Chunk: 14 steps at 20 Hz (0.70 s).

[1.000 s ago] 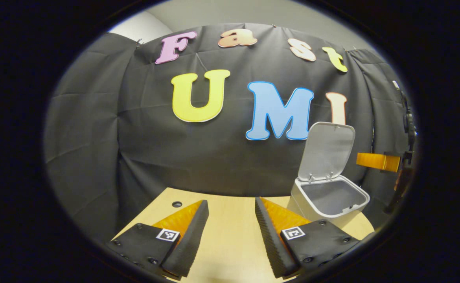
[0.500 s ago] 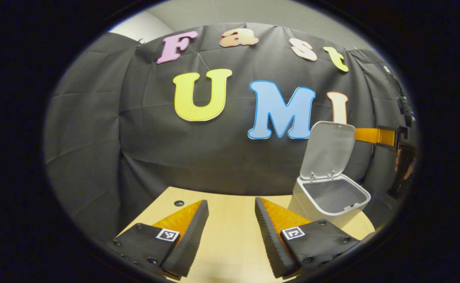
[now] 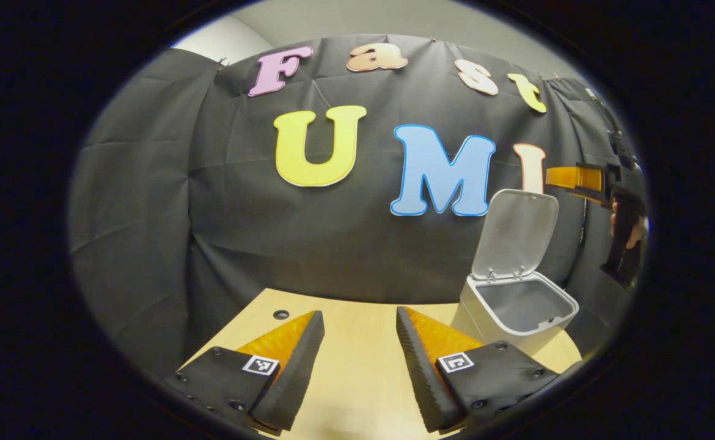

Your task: Press the lid of the desktop garbage bin to open it, pick up the crumpled paper on the desktop and throw it into the bin, then pick up the pop can on the desktop and drop it into the bin, and finally close the garbage bin lid.

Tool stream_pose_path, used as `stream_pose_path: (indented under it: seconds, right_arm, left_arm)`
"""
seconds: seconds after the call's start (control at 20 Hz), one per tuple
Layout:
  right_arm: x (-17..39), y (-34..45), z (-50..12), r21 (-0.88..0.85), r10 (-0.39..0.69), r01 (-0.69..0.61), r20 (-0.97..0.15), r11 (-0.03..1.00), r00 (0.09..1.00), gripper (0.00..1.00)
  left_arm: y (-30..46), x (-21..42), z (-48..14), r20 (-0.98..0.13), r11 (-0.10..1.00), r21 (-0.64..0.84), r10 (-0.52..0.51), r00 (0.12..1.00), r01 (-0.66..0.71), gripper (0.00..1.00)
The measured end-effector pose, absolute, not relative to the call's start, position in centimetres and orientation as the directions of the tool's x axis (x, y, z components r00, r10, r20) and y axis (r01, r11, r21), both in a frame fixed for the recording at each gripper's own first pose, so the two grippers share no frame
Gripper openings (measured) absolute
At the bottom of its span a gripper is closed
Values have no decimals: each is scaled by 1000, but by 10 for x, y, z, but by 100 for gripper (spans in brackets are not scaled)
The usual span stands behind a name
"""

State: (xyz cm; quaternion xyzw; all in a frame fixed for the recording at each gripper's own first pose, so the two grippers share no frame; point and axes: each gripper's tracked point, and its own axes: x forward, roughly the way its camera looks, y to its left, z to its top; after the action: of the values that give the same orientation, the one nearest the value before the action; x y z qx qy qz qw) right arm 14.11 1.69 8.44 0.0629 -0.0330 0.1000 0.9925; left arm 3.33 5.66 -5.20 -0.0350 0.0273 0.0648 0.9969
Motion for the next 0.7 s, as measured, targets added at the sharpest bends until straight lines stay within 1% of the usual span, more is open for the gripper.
stream_pose_path:
  seconds: [0.2,0.35,0.5,0.7]
  right_arm:
    - [157,11,99,89,169,-180,113,980,979,87]
    - [169,3,106,99,127,-143,147,985,981,87]
    - [183,-5,100,97,88,-103,144,990,986,87]
    - [197,-11,88,88,70,-81,124,993,990,87]
  left_arm:
    - [60,34,-51,-61,989,-66,131,990,-135,80]
    - [60,38,-51,-54,989,-68,130,990,-133,80]
    - [60,41,-50,-49,990,-59,127,991,-130,81]
    - [60,48,-52,-55,991,-52,124,991,-127,80]
